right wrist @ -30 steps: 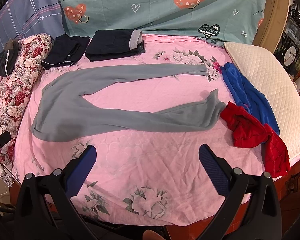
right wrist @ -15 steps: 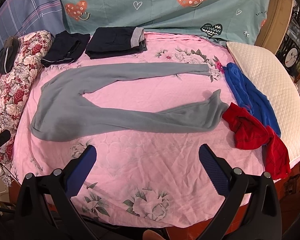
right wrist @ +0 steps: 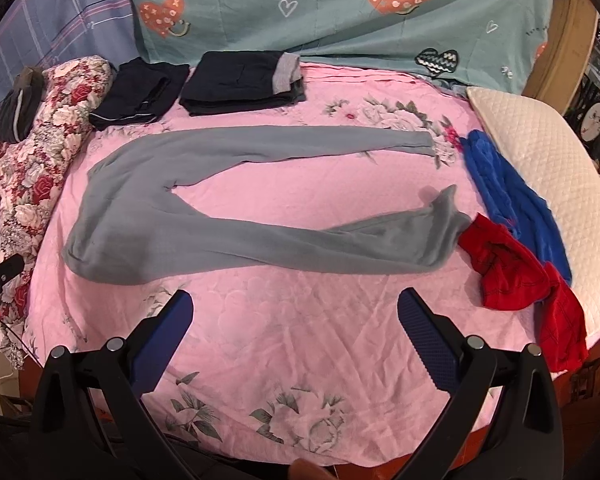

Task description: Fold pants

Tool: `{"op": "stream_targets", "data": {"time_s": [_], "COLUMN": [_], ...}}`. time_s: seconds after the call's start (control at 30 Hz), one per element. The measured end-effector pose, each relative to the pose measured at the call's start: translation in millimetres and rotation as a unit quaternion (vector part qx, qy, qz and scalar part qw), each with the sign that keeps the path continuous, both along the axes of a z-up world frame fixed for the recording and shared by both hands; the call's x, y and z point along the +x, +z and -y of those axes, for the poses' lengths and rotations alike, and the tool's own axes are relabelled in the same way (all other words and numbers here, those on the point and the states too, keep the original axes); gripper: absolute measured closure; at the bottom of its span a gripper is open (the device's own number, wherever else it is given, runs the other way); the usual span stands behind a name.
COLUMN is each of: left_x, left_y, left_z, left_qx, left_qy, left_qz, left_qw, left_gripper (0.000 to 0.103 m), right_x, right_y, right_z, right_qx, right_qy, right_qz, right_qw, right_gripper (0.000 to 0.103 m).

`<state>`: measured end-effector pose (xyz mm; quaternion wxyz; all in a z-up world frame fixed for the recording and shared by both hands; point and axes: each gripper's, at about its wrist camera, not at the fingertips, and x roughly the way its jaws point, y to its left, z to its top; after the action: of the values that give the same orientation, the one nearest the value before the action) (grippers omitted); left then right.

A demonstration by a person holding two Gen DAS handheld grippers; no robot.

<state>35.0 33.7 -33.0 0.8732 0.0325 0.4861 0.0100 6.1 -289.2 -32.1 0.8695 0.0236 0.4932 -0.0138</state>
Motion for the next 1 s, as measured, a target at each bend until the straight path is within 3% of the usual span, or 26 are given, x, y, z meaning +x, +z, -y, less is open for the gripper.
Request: {"op": "stream_targets", "data": {"time_s": [0.2, 0.37, 0.43, 0.53, 0.63, 0.77, 0.87, 1.0], "left_x": [16.0, 33.0, 44.0, 63.3, 80.0, 91.8, 94.9, 93.8], "left_y": [-36.7, -72.6, -90.4, -116.1, -133.7, -150.4, -159.2, -163.6], "left_z": [-48.2, -70.8, -77.3, -89.2, -105.4, -121.6, -125.2, -123.2], "left_qx": [0.004, -0.014, -0.018, -0.025, -0.051, -0.102, -0.132, -0.127], "left_qy": [0.019, 0.009, -0.007, -0.025, -0.028, -0.035, -0.046, -0.062], "left_qz": [-0.018, -0.038, -0.037, -0.05, -0.067, -0.084, -0.095, -0.086], "left_qw": [0.9997, 0.9991, 0.9991, 0.9981, 0.9961, 0.9906, 0.9856, 0.9862], "left_gripper": [0.002, 0.002, 0.003, 0.015, 0.03, 0.031, 0.033, 0.044], "right_x": [12.4, 23.4, 28.5, 35.3, 43.4, 59.4, 68.2, 72.8], "right_y": [-20.5, -51.5, -67.1, -88.0, -107.6, -135.4, -152.6, -160.3], "right_z": [-36.5, -86.5, -111.8, -155.2, -198.6, -231.0, -241.5, -235.0], "right_qx": [0.029, 0.026, 0.041, 0.037, 0.018, -0.017, -0.041, -0.035], "right_qy": [0.083, 0.17, 0.219, 0.284, 0.342, 0.383, 0.398, 0.392], "right_qz": [0.004, 0.0, -0.006, -0.009, 0.003, -0.006, -0.025, -0.041], "right_qw": [0.996, 0.985, 0.975, 0.958, 0.94, 0.924, 0.916, 0.918], "right_gripper": [0.002, 0.02, 0.028, 0.041, 0.047, 0.047, 0.048, 0.058]}}
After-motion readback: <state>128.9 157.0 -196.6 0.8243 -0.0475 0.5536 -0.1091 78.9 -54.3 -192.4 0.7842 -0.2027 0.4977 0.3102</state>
